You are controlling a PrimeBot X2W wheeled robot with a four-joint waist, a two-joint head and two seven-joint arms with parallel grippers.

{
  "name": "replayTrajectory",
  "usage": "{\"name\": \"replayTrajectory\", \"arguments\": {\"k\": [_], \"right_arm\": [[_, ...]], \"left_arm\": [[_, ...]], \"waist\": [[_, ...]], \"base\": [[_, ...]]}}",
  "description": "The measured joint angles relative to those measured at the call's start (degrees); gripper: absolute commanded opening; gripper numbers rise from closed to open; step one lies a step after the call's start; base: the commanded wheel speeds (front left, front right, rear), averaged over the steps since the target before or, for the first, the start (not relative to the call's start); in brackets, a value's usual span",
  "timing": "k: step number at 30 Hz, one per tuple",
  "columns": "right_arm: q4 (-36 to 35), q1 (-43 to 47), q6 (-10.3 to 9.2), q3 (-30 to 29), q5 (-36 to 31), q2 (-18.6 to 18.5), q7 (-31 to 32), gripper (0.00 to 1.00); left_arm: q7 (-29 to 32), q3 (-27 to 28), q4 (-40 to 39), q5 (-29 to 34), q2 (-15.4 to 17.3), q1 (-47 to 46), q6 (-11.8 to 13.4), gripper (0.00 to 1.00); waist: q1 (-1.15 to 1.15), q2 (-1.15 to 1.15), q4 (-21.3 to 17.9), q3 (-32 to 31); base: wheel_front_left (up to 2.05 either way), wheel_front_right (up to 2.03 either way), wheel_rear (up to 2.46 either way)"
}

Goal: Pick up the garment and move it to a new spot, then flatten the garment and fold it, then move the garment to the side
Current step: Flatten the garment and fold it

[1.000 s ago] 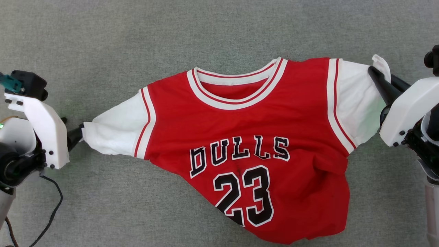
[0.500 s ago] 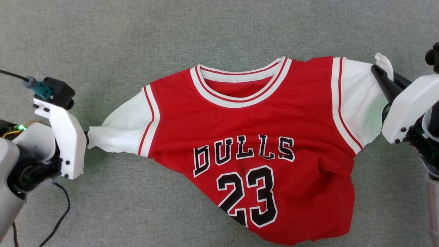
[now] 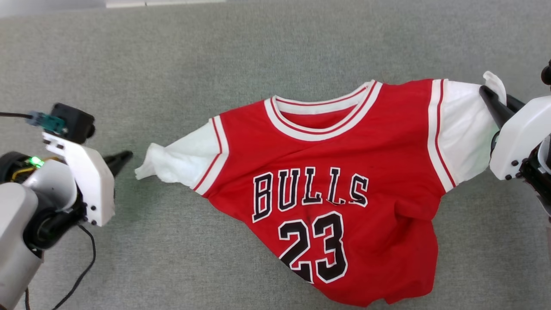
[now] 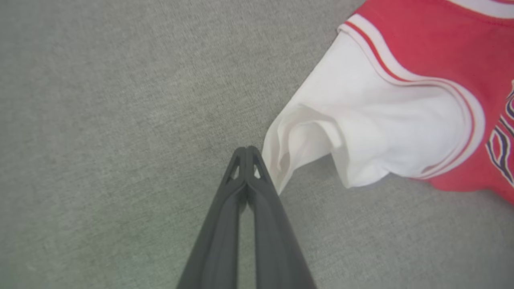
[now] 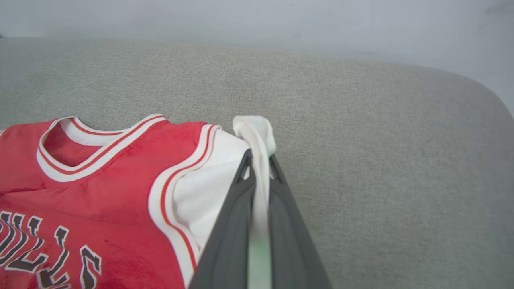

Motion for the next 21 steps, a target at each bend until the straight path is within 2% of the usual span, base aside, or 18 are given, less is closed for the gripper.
{"name": "replayTrajectory", "arguments": {"k": [8,14,15,16,17,21], "right_arm": [[0.9,-1.1,0.0,0.4,0.7,-2.3,-0.2,0.0],[1.4,-0.5,0.0,0.8,2.1,-2.5,0.5,0.0],[1.5,-0.1,0.0,0.9,2.1,-2.5,0.5,0.0],[1.6,0.3,-0.01,1.0,2.2,-2.4,0.5,0.0],[1.8,0.5,0.0,1.1,2.3,-2.4,0.5,0.0],[2.0,0.9,0.0,1.2,2.5,-2.4,0.2,0.0]], "left_arm": [[-7.3,3.4,-3.8,1.3,1.8,0.6,1.4,0.0],[-9.6,4.4,-8.4,1.3,2.1,2.8,3.1,0.0],[-9.8,4.2,-8.9,1.4,1.9,3.2,3.4,0.22],[-10.0,4.1,-9.3,1.4,1.8,3.5,3.7,0.81],[-10.0,4.0,-9.7,1.4,1.5,3.9,3.9,1.0],[-9.7,3.5,-9.7,1.3,1.4,4.4,4.3,1.0]], "waist": [[0.0,0.0,0.3,-5.2],[0.0,0.0,0.6,-7.7],[0.0,0.0,0.7,-7.8],[0.0,0.0,0.8,-7.9],[0.0,0.0,0.9,-7.9],[0.0,0.0,0.9,-8.0]], "base": [[0.0,0.0,0.0],[0.0,0.0,0.0],[0.0,0.0,0.0],[0.0,0.0,0.0],[0.0,0.0,0.0],[0.0,0.0,0.0]]}}
